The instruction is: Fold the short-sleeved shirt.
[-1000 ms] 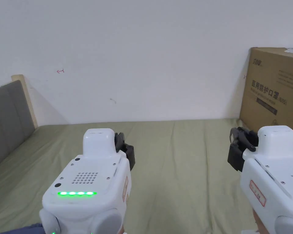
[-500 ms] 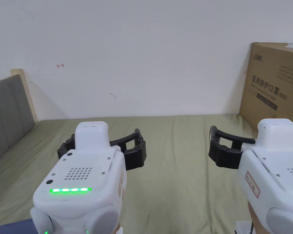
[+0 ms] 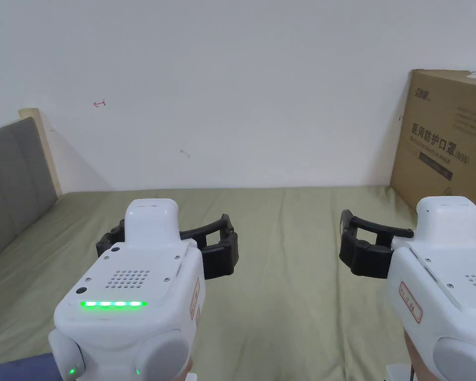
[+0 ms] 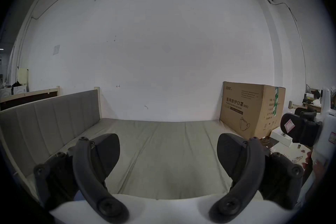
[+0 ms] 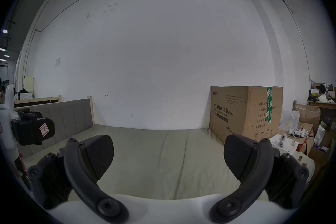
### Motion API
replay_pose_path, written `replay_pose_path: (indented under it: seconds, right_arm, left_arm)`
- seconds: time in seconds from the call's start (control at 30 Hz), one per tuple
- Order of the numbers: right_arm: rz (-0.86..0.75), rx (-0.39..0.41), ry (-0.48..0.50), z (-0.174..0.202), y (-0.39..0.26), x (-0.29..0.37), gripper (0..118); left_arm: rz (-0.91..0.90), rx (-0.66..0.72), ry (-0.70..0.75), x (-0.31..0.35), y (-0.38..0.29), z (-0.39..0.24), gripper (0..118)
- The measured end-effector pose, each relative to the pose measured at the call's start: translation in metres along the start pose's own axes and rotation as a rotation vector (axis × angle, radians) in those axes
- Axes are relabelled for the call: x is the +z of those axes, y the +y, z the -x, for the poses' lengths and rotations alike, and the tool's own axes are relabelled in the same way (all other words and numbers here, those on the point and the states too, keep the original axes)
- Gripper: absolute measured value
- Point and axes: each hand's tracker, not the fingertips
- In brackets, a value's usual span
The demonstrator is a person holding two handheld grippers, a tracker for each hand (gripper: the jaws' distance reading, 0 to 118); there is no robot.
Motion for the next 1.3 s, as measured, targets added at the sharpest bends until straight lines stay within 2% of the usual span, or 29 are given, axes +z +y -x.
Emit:
replay_pose_path:
  seconds: [0.37,0.87,1.3]
  right_arm:
    - [0.014,0.021,0.01,0.0037,0.0,-0.0014,118]
    - [0.034,0.015,0.014,0.0072,-0.0019,-0.0027,118]
    - [0.058,0.005,0.002,0.0037,-0.0066,-0.0041,118]
  left_arm:
    - [-0.003,0.022,-0.016,0.0008,0.0017,0.0038,110]
    - [0.01,-0.024,-0.013,-0.0003,0.0002,-0.005,110]
    - [0.024,0.011,-0.005,-0.0019,0.0018,-0.0051,110]
